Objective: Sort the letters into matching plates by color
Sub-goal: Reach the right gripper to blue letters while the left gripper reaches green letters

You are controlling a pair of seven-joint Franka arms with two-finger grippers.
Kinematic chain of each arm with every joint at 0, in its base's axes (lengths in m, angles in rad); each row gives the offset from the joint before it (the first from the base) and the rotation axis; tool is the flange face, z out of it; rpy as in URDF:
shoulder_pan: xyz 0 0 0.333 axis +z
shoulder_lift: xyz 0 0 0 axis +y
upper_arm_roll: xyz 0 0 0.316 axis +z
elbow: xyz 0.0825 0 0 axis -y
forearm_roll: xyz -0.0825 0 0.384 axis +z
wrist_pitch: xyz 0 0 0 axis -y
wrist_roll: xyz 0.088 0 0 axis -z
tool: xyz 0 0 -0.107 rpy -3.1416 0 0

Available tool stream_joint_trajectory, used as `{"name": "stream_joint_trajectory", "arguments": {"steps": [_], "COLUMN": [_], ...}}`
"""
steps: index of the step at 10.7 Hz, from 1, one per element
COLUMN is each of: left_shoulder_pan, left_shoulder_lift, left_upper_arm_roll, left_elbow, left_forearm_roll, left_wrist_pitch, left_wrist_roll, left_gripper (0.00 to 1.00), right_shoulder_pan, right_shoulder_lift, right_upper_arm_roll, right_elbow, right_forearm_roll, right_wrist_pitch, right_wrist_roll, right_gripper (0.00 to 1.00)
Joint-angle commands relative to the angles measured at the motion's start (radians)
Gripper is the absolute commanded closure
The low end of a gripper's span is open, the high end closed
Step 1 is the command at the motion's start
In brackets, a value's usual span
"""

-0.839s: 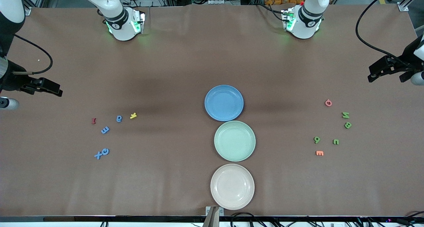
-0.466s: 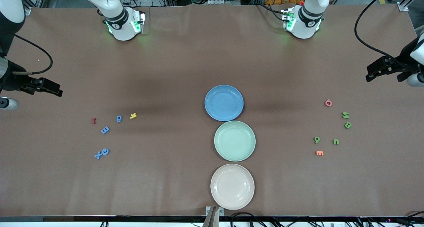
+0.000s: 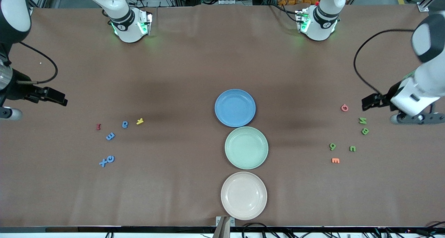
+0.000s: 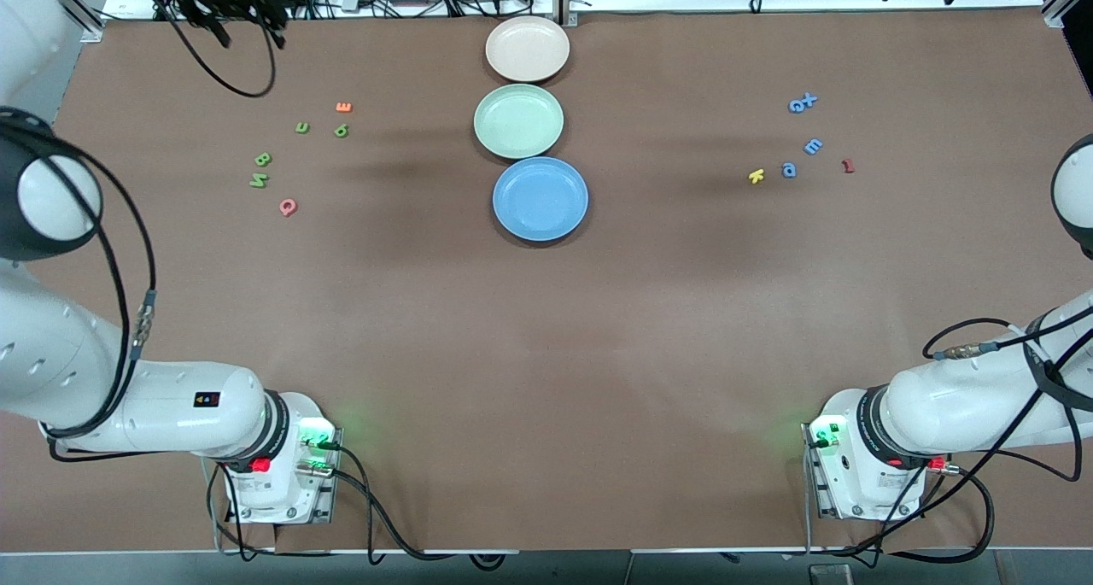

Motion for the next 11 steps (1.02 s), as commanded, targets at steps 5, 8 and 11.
{"name": "stream_joint_trajectory", "arguments": {"steps": [5, 8, 11], "left_shoulder_pan": [0.011, 0.012, 0.009], "left_shoulder_lift": [0.230, 0.311, 0.352], "left_upper_arm_roll": [0.020, 0.019, -0.012], "left_elbow": [-0.037, -0.029, -0.030], "left_forearm_roll": [0.017, 0.008, 0.011], "left_wrist_pitch": [0.327, 0.403, 0.431], "left_wrist_roll": [0.370, 0.497, 0.486], "left_gripper": [0.00, 0.00, 0.00], "right_shoulder_pan": [-0.014, 0.004, 0.012], "right_shoulder_lift": [0.098, 0.174, 0.266], "right_upper_arm_roll": [-0.043, -0.059, -0.059], "right_elbow": [-0.200, -0.249, -0.259], "right_forearm_roll": [0.187, 0.206, 0.206], "right_wrist_pitch": [0.310, 0.460, 0.521], "right_wrist_roll": [0.345, 0.561, 0.675], "right_gripper": [0.00, 0.00, 0.00]}}
